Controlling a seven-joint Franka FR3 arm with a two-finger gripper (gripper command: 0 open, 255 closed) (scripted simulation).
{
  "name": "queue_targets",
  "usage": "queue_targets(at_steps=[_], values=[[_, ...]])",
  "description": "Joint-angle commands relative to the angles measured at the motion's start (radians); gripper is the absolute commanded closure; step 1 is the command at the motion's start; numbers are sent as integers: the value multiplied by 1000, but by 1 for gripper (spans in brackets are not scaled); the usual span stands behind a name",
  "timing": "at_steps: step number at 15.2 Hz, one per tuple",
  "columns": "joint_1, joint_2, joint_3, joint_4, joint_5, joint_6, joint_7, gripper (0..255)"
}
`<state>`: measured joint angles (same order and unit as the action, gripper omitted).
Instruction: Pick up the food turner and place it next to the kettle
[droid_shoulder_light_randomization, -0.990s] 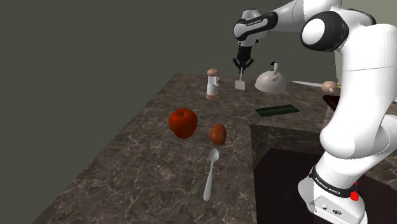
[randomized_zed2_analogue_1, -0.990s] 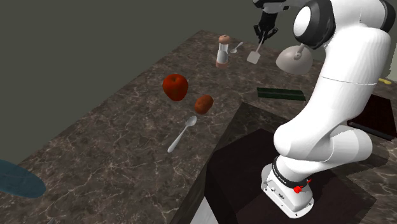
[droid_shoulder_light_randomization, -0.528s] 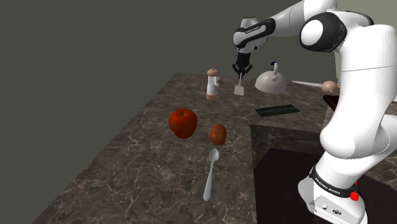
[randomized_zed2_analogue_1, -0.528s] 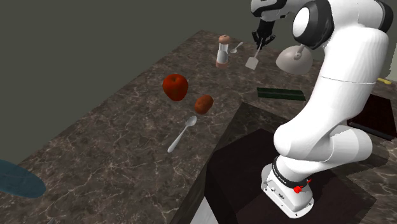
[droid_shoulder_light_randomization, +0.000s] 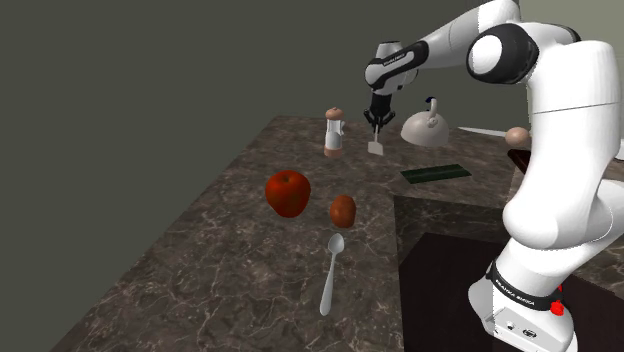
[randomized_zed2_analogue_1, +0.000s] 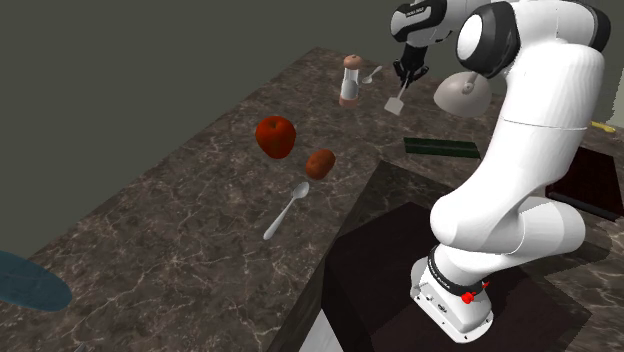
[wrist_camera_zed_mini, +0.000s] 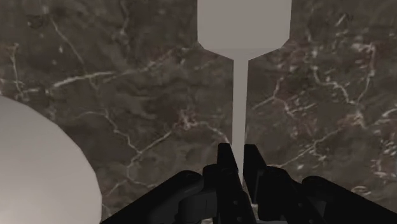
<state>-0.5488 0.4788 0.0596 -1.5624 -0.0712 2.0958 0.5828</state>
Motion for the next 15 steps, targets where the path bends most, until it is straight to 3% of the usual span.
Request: queue_targets(at_steps=[1,11,12,15], values=[[1,9,0,-13,-1,22,2,255],[1,21,-1,-27,-3,48,4,255],[1,21,-1,-27,-3,48,4,0],[1,21,-1,-27,-3,48,4,0]])
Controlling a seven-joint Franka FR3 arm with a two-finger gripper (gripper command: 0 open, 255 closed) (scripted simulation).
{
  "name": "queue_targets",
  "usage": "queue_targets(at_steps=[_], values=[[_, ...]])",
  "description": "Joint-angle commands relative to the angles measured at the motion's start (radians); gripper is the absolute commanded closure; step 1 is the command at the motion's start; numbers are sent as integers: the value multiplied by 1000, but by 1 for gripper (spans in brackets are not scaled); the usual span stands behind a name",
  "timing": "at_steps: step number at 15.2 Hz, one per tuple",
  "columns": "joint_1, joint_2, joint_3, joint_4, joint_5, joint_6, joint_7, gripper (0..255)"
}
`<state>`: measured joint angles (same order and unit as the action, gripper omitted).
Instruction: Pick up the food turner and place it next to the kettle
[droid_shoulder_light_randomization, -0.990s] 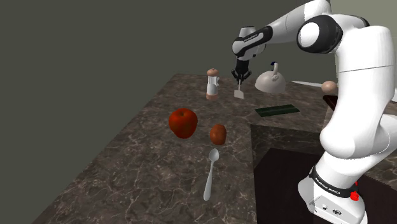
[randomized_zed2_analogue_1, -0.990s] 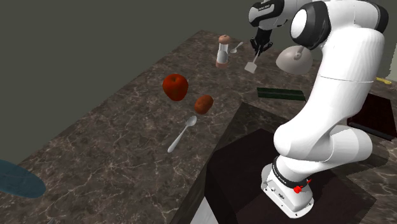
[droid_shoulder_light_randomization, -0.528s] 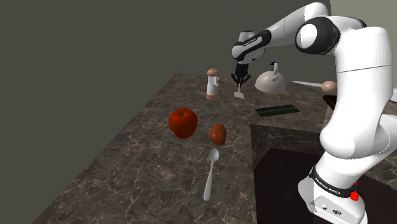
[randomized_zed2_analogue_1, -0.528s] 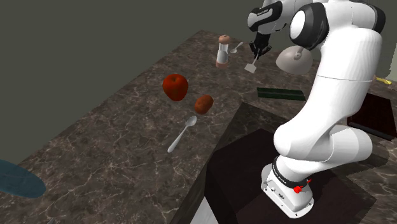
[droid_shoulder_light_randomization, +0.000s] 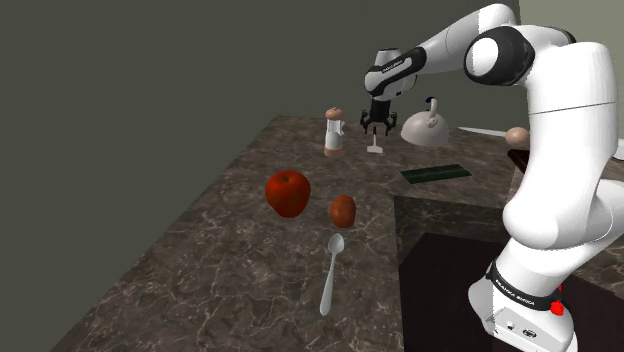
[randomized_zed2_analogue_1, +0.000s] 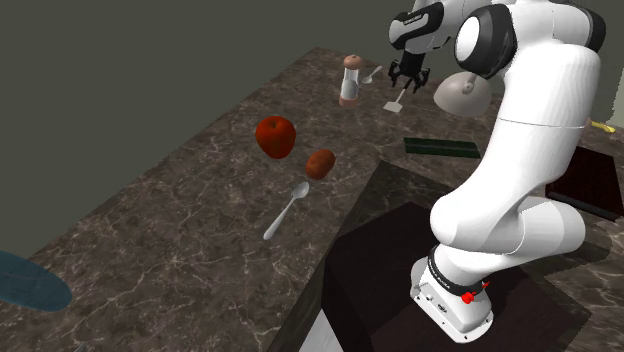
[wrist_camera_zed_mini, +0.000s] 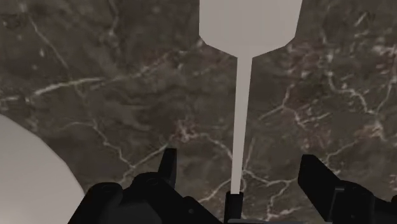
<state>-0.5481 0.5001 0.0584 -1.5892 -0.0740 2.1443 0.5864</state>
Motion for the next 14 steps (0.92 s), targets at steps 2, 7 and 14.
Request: queue_targets(at_steps=[2,7,14], values=[[0,0,0,0,0,0,0,0],[1,-53,3,48,5,-101,-3,0],[1,-53,3,48,5,-101,-3,0]])
